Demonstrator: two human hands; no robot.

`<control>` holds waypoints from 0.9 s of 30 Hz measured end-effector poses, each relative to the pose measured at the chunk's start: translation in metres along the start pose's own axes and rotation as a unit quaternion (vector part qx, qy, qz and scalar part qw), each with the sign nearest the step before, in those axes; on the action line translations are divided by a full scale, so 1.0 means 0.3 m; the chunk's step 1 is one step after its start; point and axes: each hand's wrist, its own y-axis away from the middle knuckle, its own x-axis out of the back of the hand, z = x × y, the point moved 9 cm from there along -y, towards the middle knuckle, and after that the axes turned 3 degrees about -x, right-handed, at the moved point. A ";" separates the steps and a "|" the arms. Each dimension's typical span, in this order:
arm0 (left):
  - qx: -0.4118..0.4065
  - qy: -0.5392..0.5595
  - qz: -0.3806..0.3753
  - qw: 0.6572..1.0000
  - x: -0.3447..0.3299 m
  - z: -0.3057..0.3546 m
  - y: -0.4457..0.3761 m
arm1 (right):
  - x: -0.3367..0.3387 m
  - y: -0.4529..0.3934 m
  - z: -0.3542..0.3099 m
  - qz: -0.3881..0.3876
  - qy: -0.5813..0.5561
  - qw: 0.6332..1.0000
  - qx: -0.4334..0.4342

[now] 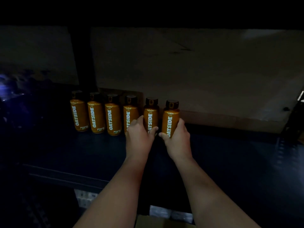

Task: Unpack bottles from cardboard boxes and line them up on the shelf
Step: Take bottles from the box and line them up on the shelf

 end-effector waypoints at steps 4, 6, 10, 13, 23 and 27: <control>0.010 0.007 0.006 1.000 0.005 -0.012 0.003 | -0.001 0.012 -0.003 0.004 0.031 0.999 0.007; 0.019 0.024 0.011 0.999 0.009 -0.021 0.009 | 0.007 0.019 -0.008 0.020 0.070 0.997 0.014; 0.028 0.032 0.021 0.999 0.022 -0.024 0.014 | 0.012 0.027 -0.015 0.034 0.098 0.994 0.026; 0.026 0.034 0.021 0.999 0.024 -0.020 0.015 | -0.001 0.025 -0.020 0.030 0.111 0.993 0.031; 0.018 0.032 0.024 0.999 0.028 -0.017 0.018 | -0.023 0.029 -0.039 0.026 0.148 0.987 0.053; 0.019 0.039 0.025 0.999 0.022 -0.026 0.016 | -0.025 0.028 -0.040 0.023 0.155 0.986 0.050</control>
